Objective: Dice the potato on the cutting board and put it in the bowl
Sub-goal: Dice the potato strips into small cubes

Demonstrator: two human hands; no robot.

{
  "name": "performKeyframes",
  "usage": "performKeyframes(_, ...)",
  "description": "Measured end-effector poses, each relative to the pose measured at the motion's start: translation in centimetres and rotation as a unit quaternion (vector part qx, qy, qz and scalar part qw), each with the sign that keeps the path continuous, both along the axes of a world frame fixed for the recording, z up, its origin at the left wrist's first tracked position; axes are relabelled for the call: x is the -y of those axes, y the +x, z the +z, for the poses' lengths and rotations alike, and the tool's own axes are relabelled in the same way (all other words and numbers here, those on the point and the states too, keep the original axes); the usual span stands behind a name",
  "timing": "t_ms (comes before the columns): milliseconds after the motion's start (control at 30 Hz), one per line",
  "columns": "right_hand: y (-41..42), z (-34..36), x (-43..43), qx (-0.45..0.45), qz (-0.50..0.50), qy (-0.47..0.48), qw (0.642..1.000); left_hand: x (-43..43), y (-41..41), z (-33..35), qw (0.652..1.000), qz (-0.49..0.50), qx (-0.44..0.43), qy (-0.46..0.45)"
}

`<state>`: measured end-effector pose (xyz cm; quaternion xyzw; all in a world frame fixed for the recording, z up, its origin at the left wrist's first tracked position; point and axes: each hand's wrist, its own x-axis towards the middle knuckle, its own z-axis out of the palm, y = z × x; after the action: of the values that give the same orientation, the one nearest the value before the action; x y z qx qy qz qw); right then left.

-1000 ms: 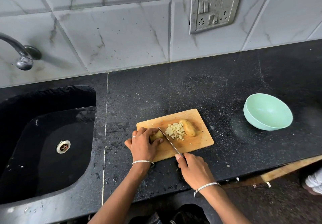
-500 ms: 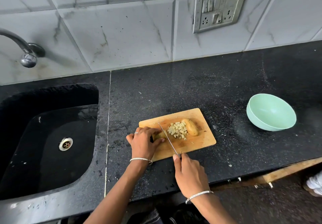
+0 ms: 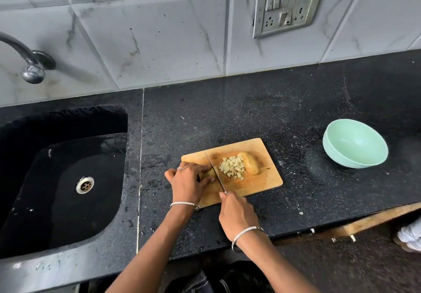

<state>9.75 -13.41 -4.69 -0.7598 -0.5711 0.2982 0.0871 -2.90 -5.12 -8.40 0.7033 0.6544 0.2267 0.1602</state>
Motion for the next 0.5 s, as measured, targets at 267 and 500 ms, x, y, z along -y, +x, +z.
performKeyframes(267,-0.1,-1.0,0.6,0.05,0.015,-0.011,0.999,0.2,-0.1,-0.2,1.0,0.0,-0.015,0.004)
performKeyframes(500,0.7,-1.0,1.2,0.029,0.023,0.012,0.999,0.0,-0.4,-0.6,1.0,-0.01,-0.011,0.001)
